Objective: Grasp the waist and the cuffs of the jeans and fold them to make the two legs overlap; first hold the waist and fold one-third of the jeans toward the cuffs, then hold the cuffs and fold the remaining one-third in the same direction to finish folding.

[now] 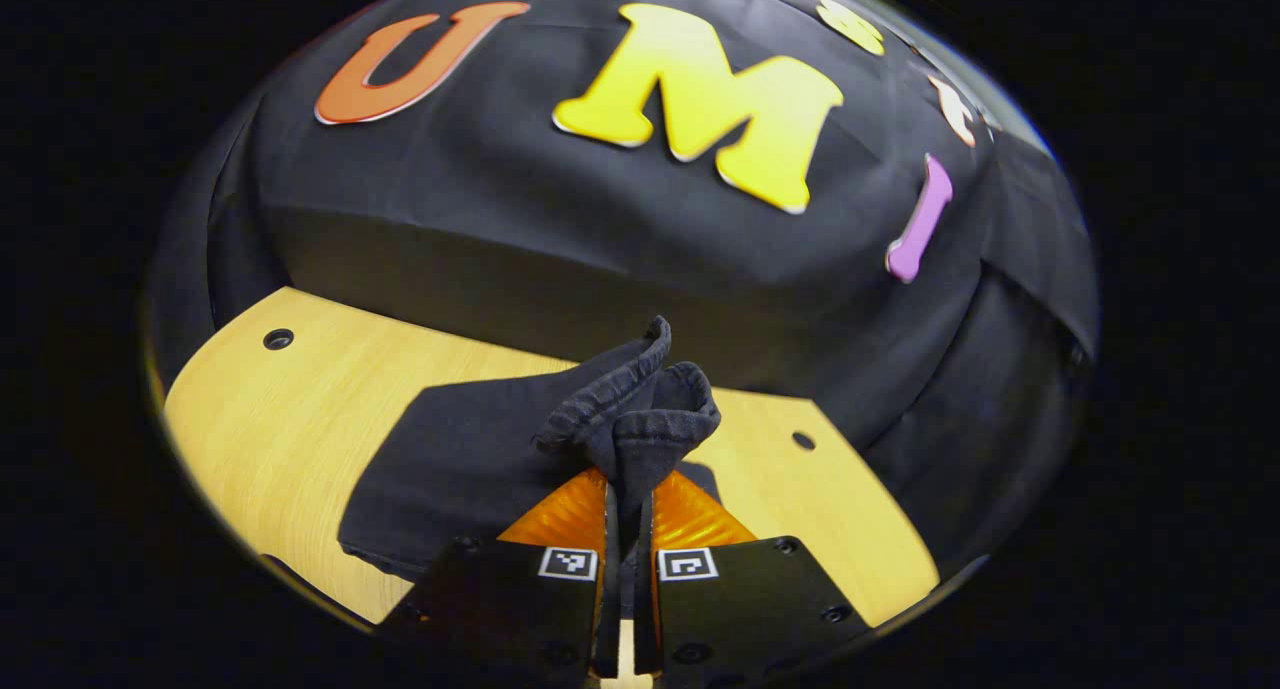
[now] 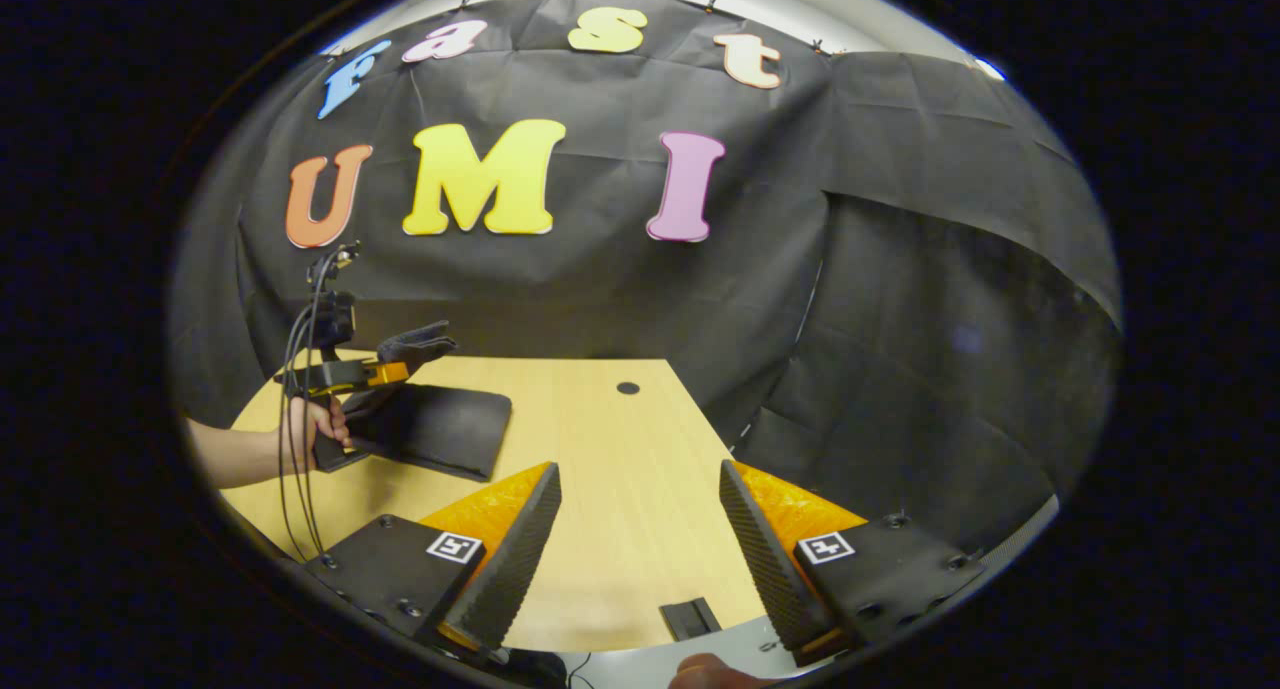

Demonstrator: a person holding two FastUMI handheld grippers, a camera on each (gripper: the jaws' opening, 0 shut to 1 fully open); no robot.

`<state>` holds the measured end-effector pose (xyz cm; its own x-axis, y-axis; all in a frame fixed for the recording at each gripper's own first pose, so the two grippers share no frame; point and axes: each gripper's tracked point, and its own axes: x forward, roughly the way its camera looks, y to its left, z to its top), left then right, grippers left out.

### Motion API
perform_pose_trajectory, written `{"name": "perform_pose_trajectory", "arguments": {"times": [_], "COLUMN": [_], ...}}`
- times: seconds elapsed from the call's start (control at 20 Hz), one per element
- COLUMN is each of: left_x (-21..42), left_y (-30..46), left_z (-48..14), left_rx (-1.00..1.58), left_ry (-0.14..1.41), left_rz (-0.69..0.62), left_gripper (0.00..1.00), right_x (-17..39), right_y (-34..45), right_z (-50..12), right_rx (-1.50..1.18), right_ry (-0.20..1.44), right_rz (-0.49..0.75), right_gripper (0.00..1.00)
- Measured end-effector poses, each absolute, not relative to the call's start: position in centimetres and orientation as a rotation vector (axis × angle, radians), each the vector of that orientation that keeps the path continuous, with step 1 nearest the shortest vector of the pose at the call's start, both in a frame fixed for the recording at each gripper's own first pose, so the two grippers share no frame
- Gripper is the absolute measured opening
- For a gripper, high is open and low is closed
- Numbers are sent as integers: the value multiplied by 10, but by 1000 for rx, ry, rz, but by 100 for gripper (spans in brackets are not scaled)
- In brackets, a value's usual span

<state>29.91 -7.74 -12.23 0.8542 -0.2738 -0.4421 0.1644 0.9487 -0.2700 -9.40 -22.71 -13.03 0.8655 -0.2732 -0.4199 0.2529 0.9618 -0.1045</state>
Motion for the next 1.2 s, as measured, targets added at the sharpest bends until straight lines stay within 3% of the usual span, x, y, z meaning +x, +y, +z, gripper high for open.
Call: {"name": "perform_pose_trajectory", "arguments": {"times": [0.35,0.45,0.5,0.55,0.7,0.9,1.2], "left_x": [290,289,288,284,274,260,238], "left_y": [-100,-100,-104,-109,-116,-110,-30], "left_z": [-195,-198,-197,-196,-184,-131,19], "left_rx": [-42,-25,-27,-34,-57,-99,-115], "left_ry": [578,593,598,604,606,531,289], "left_rz": [-177,-167,-183,-192,-213,-242,-186], "left_gripper": [11,19,26,41,93,95,96], "right_x": [-87,-78,-74,-71,-63,-47,5], "right_y": [-238,-234,-232,-231,-225,-204,-133], "right_z": [-160,-162,-161,-160,-153,-137,-80], "right_rx": [-31,-38,-42,-43,-34,-24,-8], "right_ry": [508,508,507,503,479,422,254], "right_rz": [-280,-265,-258,-254,-241,-199,-72], "right_gripper": [98,99,99,98,98,99,99]}}
